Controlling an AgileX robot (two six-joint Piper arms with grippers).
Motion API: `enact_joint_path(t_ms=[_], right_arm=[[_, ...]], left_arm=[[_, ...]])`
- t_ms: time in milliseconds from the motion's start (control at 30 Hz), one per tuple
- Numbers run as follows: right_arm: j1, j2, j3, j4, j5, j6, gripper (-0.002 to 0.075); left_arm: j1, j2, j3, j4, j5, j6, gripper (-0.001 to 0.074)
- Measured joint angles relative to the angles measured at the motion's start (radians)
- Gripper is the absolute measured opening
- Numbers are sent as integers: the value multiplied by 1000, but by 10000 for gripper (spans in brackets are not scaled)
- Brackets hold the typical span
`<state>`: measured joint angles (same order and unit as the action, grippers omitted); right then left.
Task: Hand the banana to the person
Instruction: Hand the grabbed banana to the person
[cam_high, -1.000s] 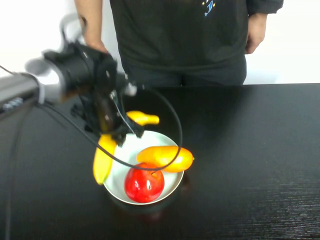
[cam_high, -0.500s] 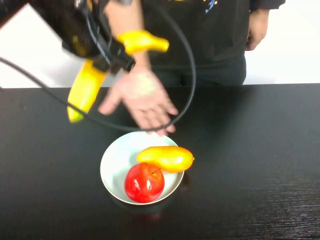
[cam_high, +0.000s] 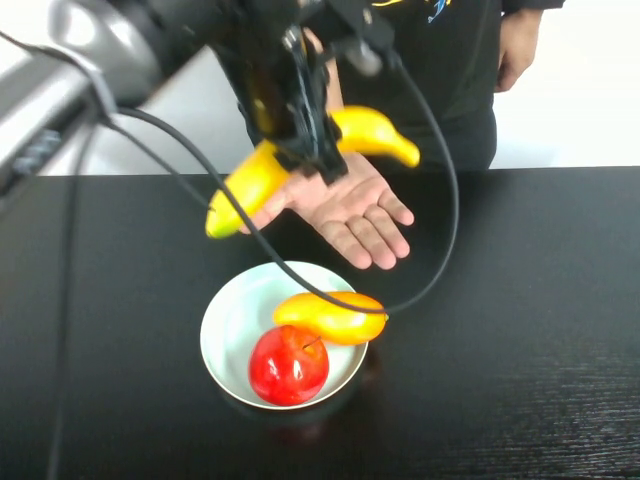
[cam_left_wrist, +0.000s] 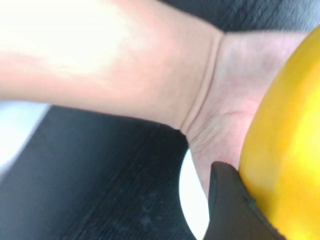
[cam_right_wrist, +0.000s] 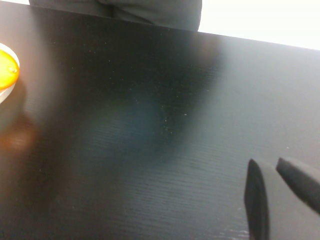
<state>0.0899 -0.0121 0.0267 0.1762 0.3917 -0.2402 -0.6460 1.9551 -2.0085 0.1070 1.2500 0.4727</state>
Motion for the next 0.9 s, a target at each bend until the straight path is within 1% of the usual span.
enact_joint_path(t_ms=[167,367,433,533,600,700,900], right_arm=[[0,0,0,0,0,0,-11],[0,0,0,0,0,0,-11],[0,0,0,0,0,0,-11],[0,0,0,0,0,0,-11],[0,0,0,0,0,0,-11],[0,0,0,0,0,0,-11],[0,0,0,0,0,0,-11]], left_arm=[[1,74,0,0,-4,0,277],[1,76,0,-27,-47,12,277],[0,76,0,-28,-60,14,307],[0,76,0,-31,-74,16,387],[0,76,0,-31,-74,16,419],[0,74,0,-33,-76,7,437],[0,39,0,-33,-71,-4,445]])
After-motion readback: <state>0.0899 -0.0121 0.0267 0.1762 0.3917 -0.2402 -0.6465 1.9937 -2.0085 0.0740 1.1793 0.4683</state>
